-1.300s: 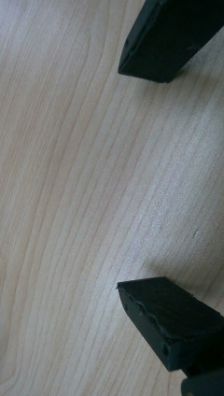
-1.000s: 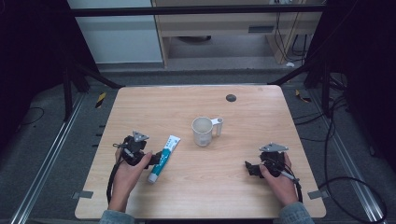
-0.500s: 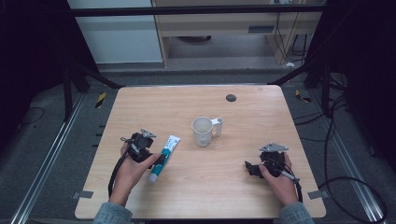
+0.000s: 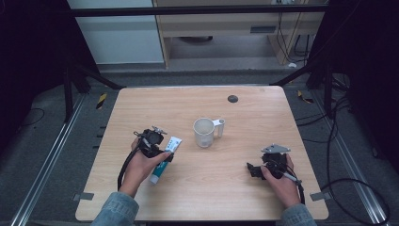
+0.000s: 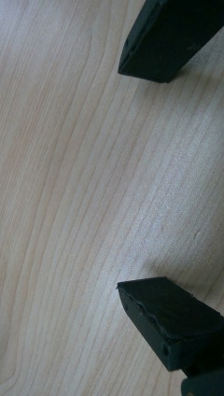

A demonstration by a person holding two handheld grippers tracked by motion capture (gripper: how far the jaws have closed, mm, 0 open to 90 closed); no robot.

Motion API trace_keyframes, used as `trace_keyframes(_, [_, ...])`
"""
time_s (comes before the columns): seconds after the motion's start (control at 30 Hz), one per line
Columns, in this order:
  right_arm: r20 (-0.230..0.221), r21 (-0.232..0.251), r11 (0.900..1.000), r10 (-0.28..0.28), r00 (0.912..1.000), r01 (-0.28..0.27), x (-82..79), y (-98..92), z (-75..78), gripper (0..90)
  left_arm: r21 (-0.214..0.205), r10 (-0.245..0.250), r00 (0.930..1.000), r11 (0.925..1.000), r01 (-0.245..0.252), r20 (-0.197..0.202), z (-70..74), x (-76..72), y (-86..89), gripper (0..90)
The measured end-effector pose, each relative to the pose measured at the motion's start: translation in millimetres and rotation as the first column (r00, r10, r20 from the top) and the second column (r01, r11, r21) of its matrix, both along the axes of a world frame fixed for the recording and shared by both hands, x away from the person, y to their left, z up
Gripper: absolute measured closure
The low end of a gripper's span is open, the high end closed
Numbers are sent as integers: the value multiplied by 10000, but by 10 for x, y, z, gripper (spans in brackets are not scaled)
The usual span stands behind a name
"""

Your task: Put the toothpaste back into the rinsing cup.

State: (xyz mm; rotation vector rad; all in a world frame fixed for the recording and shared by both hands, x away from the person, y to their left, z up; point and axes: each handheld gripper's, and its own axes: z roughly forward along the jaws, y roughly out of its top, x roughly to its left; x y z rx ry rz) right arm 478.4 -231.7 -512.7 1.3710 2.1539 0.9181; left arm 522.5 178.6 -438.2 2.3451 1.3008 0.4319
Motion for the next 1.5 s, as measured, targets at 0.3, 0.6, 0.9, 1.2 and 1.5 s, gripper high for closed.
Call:
trace_keyframes(0.3, [-63, 76, 10000, -11, 10000, 11, 0, 0, 6, 4, 35, -131, 9991, 9999, 132, -396, -4, 122, -18, 204])
trace_keyframes(0.6, [33, -32, 10000, 17, 10000, -16, 4, -5, -2, 4, 215, -267, 9962, 9994, 286, -830, -64, 227, -78, 330])
trace_keyframes(0.9, [7, -3, 10000, 0, 10000, 0, 2, -3, 0, 4, 229, -231, 9922, 9994, 261, -1223, -147, 260, -111, 411])
trace_keyframes(1.2, [13, -9, 10000, 3, 10000, -3, 3, -3, -1, 4, 244, -204, 9883, 9994, 243, -1510, -230, 293, -133, 455])
trace_keyframes(1.5, [8, -6, 10000, 4, 10000, -4, 3, -3, 0, 4, 242, -56, 9884, 9997, 94, -1521, -271, 312, -157, 498])
